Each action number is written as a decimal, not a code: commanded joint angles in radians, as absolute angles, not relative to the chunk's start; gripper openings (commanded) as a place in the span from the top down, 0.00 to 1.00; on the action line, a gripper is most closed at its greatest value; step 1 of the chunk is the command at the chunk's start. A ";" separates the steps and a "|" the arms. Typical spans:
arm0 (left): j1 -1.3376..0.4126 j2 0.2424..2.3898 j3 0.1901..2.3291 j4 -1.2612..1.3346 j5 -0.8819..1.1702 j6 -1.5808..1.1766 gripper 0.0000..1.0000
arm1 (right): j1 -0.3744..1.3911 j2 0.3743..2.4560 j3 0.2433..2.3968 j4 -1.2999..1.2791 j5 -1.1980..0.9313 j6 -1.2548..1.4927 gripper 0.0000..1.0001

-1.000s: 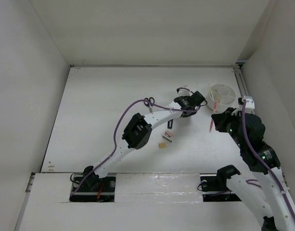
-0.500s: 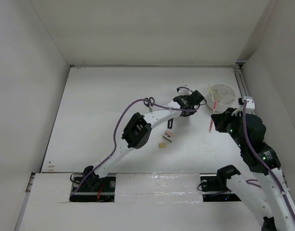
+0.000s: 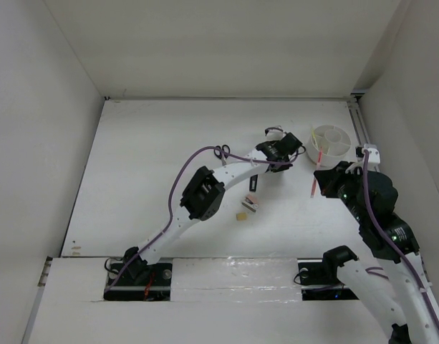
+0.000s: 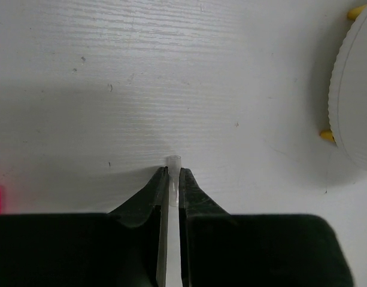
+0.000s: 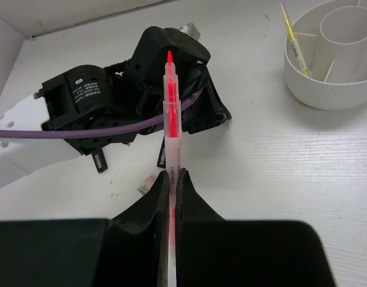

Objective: Sort the stationery into containers
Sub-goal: Pick up the pen cap from the center of the board, then close the pen cap on the pen.

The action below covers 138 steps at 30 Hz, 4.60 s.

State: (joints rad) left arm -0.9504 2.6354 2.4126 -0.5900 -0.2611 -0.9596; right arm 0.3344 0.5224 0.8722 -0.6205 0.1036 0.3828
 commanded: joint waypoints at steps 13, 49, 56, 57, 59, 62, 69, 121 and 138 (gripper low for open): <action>-0.945 2.429 2.011 -0.539 -0.235 -0.843 1.00 | 0.337 0.517 0.876 -0.568 0.072 0.373 1.00; -0.785 1.115 0.967 0.439 -0.066 -0.531 1.00 | 0.721 0.856 0.652 0.136 -0.253 0.661 1.00; -0.785 1.063 0.904 0.501 -0.057 -0.563 1.00 | 0.721 0.887 0.670 0.239 -0.180 0.704 1.00; -0.785 1.063 0.893 0.511 -0.057 -0.563 1.00 | 0.721 0.887 0.670 0.254 -0.179 0.713 1.00; -0.785 1.054 0.879 0.526 -0.057 -0.572 1.00 | 0.721 0.902 0.698 0.273 -0.190 0.713 1.00; -0.785 1.054 0.868 0.546 -0.038 -0.572 1.00 | 0.730 0.933 0.710 0.319 -0.215 0.722 1.00; -0.785 1.074 0.857 0.597 -0.029 -0.572 1.00 | 0.741 0.951 0.719 0.376 -0.233 0.732 1.00; -0.785 1.065 0.887 0.577 -0.078 -0.591 1.00 | 0.778 0.960 0.729 0.327 -0.163 0.723 1.00; -0.785 1.055 0.896 0.558 -0.078 -0.600 1.00 | 0.778 0.980 0.747 0.327 -0.172 0.713 1.00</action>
